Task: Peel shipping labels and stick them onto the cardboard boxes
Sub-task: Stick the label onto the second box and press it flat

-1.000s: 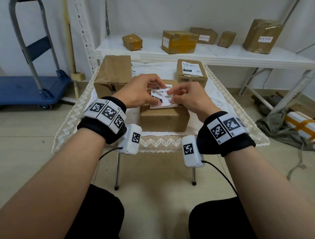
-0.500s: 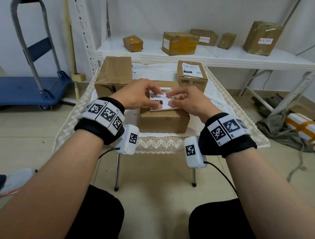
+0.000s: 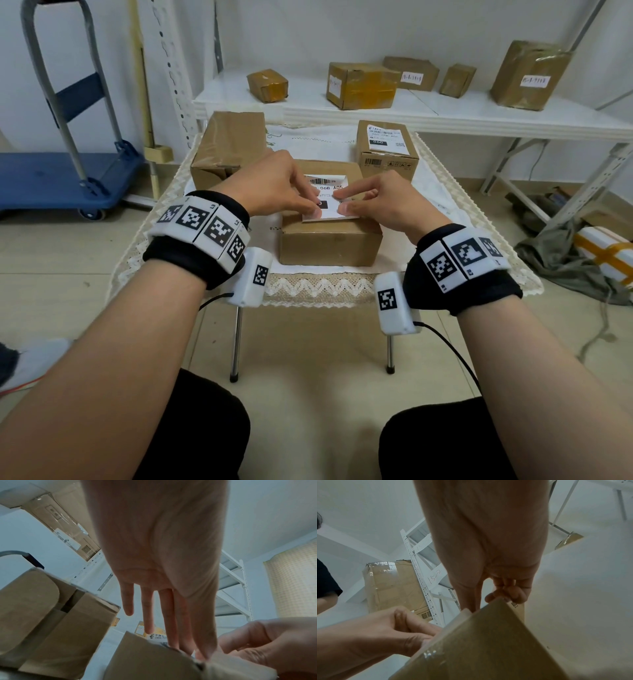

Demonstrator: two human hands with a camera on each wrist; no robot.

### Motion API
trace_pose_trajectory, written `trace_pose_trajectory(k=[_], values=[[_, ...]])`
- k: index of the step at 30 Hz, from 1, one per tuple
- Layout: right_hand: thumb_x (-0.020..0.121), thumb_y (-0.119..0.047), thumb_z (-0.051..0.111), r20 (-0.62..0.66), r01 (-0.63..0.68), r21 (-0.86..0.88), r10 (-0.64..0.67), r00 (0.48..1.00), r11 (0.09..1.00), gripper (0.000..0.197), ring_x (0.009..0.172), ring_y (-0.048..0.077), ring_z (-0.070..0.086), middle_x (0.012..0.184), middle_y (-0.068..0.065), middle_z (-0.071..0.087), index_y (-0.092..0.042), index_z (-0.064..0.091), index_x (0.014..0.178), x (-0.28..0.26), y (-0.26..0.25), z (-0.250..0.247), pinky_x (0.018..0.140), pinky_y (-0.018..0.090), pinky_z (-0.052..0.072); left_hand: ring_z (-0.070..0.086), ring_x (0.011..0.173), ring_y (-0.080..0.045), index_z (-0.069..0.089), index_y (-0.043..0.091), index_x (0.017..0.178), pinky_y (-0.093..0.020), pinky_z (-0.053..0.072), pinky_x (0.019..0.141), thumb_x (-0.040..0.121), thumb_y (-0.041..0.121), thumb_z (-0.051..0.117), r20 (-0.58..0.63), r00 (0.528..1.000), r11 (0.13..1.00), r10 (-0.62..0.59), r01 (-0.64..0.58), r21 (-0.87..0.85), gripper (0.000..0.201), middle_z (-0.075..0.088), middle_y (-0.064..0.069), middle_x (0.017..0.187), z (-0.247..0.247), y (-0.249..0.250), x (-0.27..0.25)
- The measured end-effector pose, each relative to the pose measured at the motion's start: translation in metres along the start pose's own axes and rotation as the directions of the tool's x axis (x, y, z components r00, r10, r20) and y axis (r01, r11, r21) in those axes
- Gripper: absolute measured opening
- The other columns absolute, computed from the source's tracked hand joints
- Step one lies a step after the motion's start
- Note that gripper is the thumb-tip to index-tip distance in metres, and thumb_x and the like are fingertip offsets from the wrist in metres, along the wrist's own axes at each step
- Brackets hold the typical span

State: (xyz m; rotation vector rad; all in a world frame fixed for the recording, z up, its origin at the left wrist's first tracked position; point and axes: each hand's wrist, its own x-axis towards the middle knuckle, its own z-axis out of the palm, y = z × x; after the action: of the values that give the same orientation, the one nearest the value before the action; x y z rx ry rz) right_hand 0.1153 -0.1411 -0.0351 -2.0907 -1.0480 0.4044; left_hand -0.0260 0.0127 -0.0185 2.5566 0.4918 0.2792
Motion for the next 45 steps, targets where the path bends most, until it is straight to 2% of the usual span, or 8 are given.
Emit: trace_pose_trajectory(k=[7,11,19,22,26,31,39,45], values=[[0.079,-0.016,0.087,-0.061,0.033,0.081,-0.028,0.998,0.996,0.010,0.074,0.009,0.054,0.079,0.002,0.072,-0.018,0.084,0.089,0.001,0.003,0.002,0.071,0.018,0.044,0.061,0.086,0.001,0.084,0.019,0.086,-0.012,0.037,0.063,0.071,0.031,0.091,-0.075,0.997,0.999,-0.036,0.038,0.034,0.021,0.079,0.004,0.096,0.000,0.000,0.000],[0.082,-0.021,0.086,-0.038,0.019,0.078,-0.016,0.999,0.997,0.019,0.069,0.009,0.047,0.070,-0.006,0.054,-0.022,0.082,0.100,0.003,0.004,0.003,0.067,0.019,0.039,0.063,0.099,-0.009,0.083,0.026,0.095,-0.024,0.044,0.081,0.074,0.033,0.089,-0.105,0.994,0.999,-0.019,0.022,0.028,0.024,0.077,0.002,0.104,0.002,0.002,-0.005],[0.094,-0.030,0.074,0.023,0.028,0.017,-0.028,0.999,0.999,0.033,0.081,0.002,0.049,0.085,-0.018,0.052,-0.024,0.073,0.126,0.006,0.005,0.005,0.070,0.016,0.038,0.059,0.115,-0.010,0.076,0.025,0.119,-0.022,0.038,0.092,0.079,0.040,0.082,-0.013,0.999,0.998,-0.053,0.054,0.040,0.043,0.069,0.008,0.129,0.002,0.000,-0.002],[0.104,-0.027,0.058,-0.001,0.029,0.008,-0.029,1.000,1.000,0.028,0.109,0.020,0.060,0.119,0.004,0.068,-0.023,0.071,0.128,0.009,0.004,0.009,0.085,0.026,0.045,0.051,0.133,-0.015,0.065,0.027,0.135,-0.023,0.034,0.097,0.081,0.048,0.078,0.055,0.996,0.995,-0.072,0.068,0.073,0.059,0.058,0.007,0.145,0.003,-0.001,-0.001],[0.103,-0.032,0.059,0.008,-0.011,-0.048,0.012,1.000,0.999,0.033,0.109,0.019,0.046,0.139,0.017,0.052,-0.031,0.065,0.135,0.013,0.006,0.016,0.091,0.028,0.036,0.046,0.139,-0.020,0.054,0.029,0.146,-0.030,0.036,0.109,0.075,0.067,0.066,0.151,0.988,0.995,-0.041,0.026,0.100,0.082,0.049,0.005,0.155,0.006,-0.003,0.002],[0.104,-0.037,0.055,0.014,-0.064,-0.085,0.066,0.998,0.994,0.043,0.137,0.030,0.043,0.145,0.013,0.032,-0.031,0.054,0.147,0.009,0.001,0.017,0.119,0.033,0.028,0.033,0.148,-0.021,0.038,0.025,0.156,-0.029,0.026,0.116,0.087,0.061,0.062,0.184,0.983,0.990,-0.018,-0.008,0.141,0.082,0.029,0.004,0.165,0.011,-0.001,0.006],[0.100,-0.047,0.058,-0.025,-0.043,-0.203,0.038,0.999,0.978,0.047,0.139,0.029,0.028,0.126,0.006,0.024,-0.034,0.055,0.145,0.010,-0.002,0.020,0.118,0.034,0.022,0.008,0.156,-0.024,0.022,0.040,0.159,-0.043,0.013,0.124,0.079,0.077,0.055,0.199,0.980,0.986,-0.015,-0.019,0.168,0.094,0.016,0.009,0.169,0.022,-0.002,0.013],[0.095,-0.049,0.066,0.060,-0.048,-0.191,0.061,0.996,0.980,0.058,0.149,0.028,0.023,0.152,0.009,0.023,-0.035,0.050,0.148,0.005,-0.004,0.010,0.125,0.043,0.021,0.001,0.157,-0.027,0.016,0.043,0.159,-0.048,0.012,0.124,0.076,0.083,0.054,0.221,0.975,0.985,-0.013,-0.025,0.169,0.099,0.011,0.010,0.170,0.025,-0.003,0.014]])
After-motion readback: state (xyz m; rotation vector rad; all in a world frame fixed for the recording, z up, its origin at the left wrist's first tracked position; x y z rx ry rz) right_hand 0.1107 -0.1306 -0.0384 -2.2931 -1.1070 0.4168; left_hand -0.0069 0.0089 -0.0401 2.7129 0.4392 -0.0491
